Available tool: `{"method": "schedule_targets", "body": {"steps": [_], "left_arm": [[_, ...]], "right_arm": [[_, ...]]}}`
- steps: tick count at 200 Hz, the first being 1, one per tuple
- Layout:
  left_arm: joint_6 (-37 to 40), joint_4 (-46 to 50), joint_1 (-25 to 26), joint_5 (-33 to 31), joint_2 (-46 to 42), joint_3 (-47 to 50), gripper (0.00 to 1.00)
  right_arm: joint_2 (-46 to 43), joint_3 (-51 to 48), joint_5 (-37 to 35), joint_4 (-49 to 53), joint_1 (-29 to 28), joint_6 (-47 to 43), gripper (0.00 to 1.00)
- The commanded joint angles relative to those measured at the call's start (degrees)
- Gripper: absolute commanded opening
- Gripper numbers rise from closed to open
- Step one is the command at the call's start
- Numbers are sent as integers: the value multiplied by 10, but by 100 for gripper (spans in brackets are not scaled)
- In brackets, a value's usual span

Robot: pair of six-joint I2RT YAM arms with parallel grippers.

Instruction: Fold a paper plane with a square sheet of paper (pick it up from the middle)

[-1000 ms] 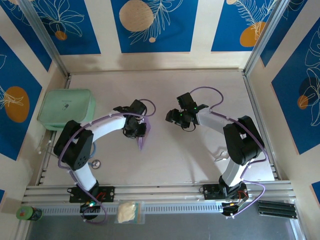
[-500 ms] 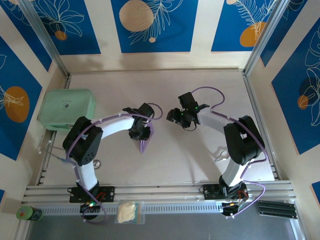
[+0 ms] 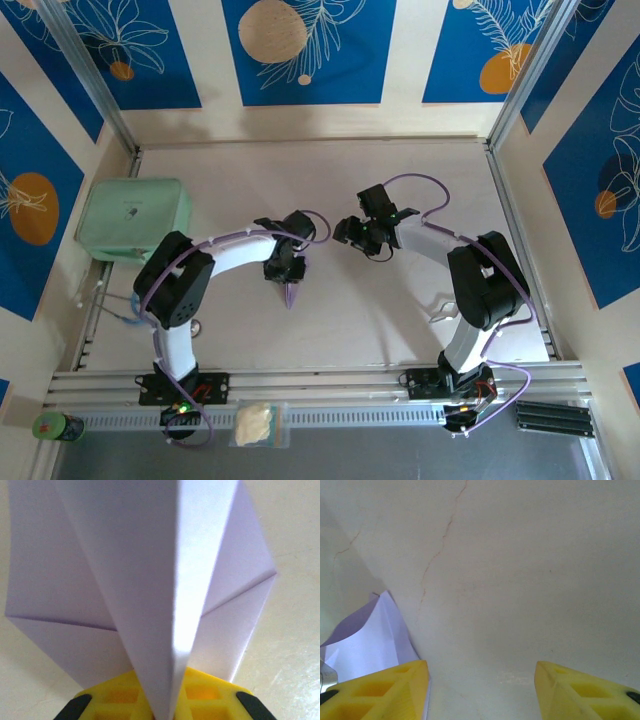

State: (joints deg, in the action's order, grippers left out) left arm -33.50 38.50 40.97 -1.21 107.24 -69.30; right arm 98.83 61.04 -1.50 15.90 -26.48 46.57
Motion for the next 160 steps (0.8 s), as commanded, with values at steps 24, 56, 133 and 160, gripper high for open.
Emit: {"method": "schedule_targets", "body": {"steps": [24,56,133,160], "left_arm": [[-9,16,6,-48,-12,-28,5],[13,17,-7,-91,-31,-65,3],[43,0,-84,-56,108,-237,6],[34,28,-93,-58,175,-323,6]], "right_arm": [[-23,-14,-5,2,6,-4,61],[-51,-18,-27,5,19,-25,68],[-121,-57,-36,-24,56,-86,95],[-120,-59,-30,-21,61,-90,97]]}}
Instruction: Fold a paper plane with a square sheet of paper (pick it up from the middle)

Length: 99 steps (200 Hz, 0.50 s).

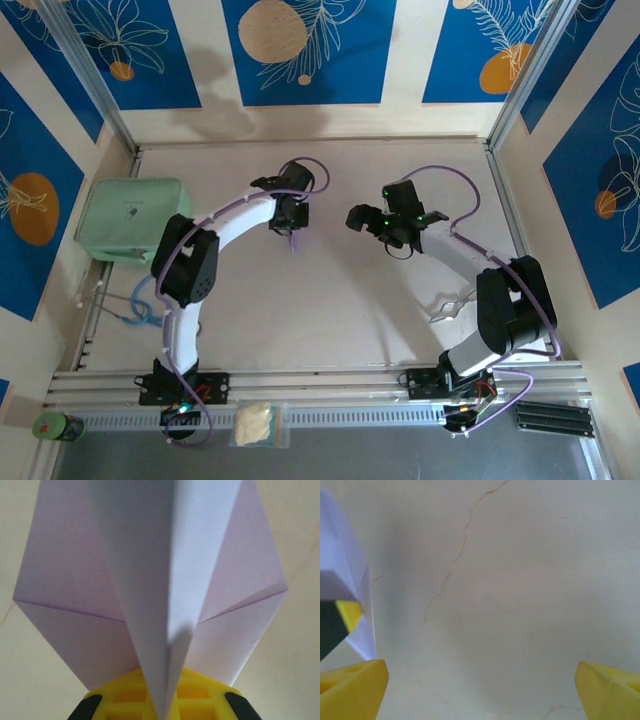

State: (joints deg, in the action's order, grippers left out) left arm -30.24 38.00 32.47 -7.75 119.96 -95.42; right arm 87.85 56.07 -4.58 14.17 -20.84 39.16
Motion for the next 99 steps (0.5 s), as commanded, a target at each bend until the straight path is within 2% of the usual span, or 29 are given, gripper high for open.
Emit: {"method": "schedule_targets", "body": {"steps": [1,45,99], "left_arm": [[1,34,-8,7,49,-64,6],[-5,47,-10,5,103,-125,10],[-18,64,-10,5,144,-155,10]], "right_arm": [[-10,-9,1,-4,5,-15,97],[-5,-9,15,-11,6,-18,98],[3,-7,22,-12,7,-13,98]]}}
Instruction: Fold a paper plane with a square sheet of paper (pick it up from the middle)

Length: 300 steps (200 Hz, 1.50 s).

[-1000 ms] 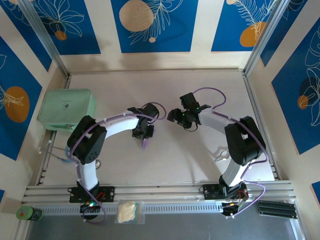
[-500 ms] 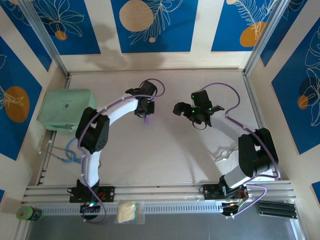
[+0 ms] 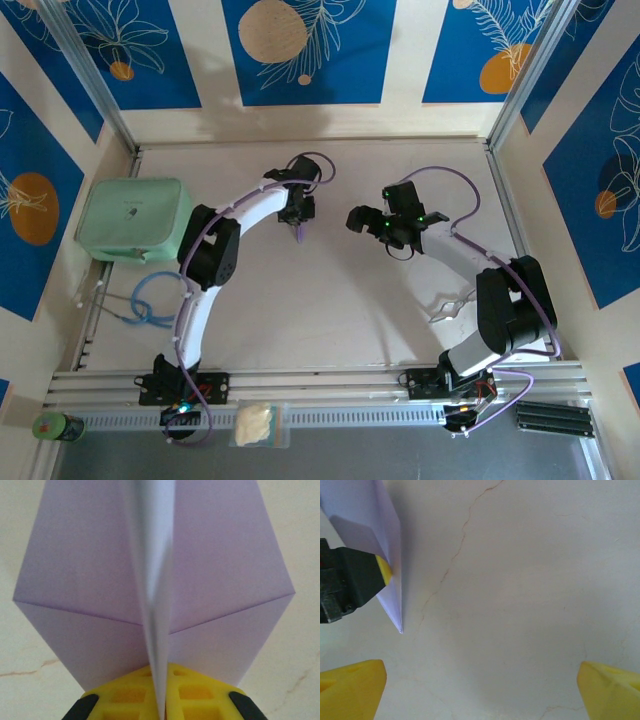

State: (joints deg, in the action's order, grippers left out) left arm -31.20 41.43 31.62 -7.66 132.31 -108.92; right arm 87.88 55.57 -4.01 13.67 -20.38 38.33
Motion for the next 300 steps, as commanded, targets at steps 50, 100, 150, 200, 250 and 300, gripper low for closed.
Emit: {"method": "schedule_targets", "body": {"steps": [50,100,150,200,250,300], "left_arm": [[-4,33,-1,0,31,-29,17],[-8,33,-1,-4,41,-27,23],[-12,40,2,-14,51,-26,32],[-11,44,11,-40,57,-27,40],[-11,41,13,-41,56,-31,43],[-12,29,13,-37,8,-31,52]], "right_arm": [[8,1,21,-7,4,-2,98],[17,7,24,-3,4,-1,98],[26,11,28,0,4,2,98],[32,14,29,2,3,3,98],[34,16,31,3,3,5,98],[34,16,33,1,5,12,98]]}}
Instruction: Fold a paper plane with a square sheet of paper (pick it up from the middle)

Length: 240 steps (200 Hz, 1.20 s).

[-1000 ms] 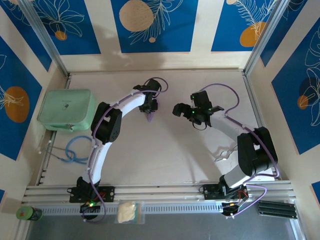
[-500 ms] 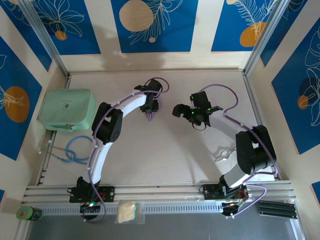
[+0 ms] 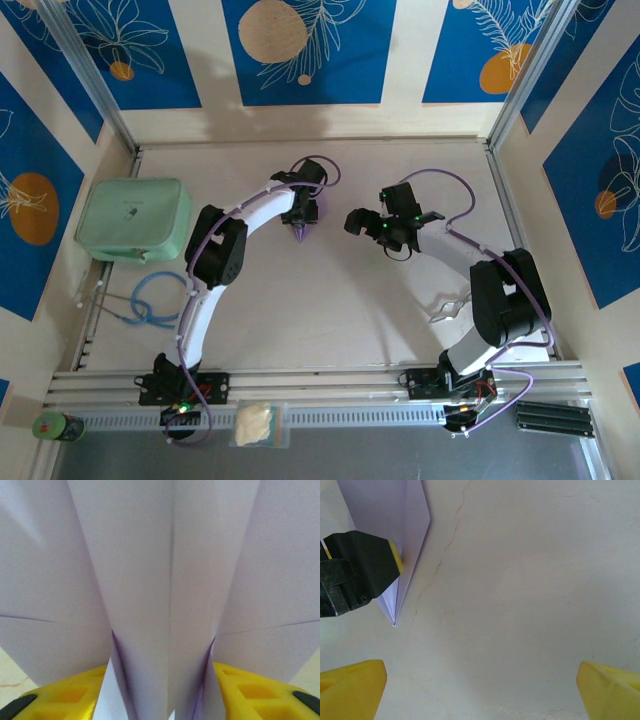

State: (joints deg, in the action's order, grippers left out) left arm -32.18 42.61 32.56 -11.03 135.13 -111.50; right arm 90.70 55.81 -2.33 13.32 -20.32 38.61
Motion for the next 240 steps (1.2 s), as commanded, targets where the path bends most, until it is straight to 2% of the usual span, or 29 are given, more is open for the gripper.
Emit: {"method": "schedule_targets", "body": {"steps": [1,55,91,117,142,157,178,203,223,240], "left_arm": [[-3,16,4,-4,-21,-6,52],[-5,14,4,-11,-53,-3,55],[-7,10,4,-21,-87,10,60],[-8,2,4,-35,-132,35,64],[-5,-25,3,-53,-210,86,68],[2,-59,0,-75,-273,142,71],[30,-122,-10,-116,-380,252,80],[70,-238,-29,-196,-516,421,100],[128,-386,-36,-275,-608,581,99],[162,-467,-49,-317,-676,690,99]], "right_arm": [[6,14,16,5,5,10,98],[9,12,24,-3,7,22,98],[-2,21,19,6,15,18,98],[-18,39,3,20,19,6,99],[-42,65,-16,35,23,-29,99],[-62,76,-18,42,21,-76,99],[-102,69,-66,47,18,-121,99],[-131,50,-161,43,22,-154,99],[-138,30,-242,39,27,-166,99],[-140,-7,-291,14,29,-191,99]]}}
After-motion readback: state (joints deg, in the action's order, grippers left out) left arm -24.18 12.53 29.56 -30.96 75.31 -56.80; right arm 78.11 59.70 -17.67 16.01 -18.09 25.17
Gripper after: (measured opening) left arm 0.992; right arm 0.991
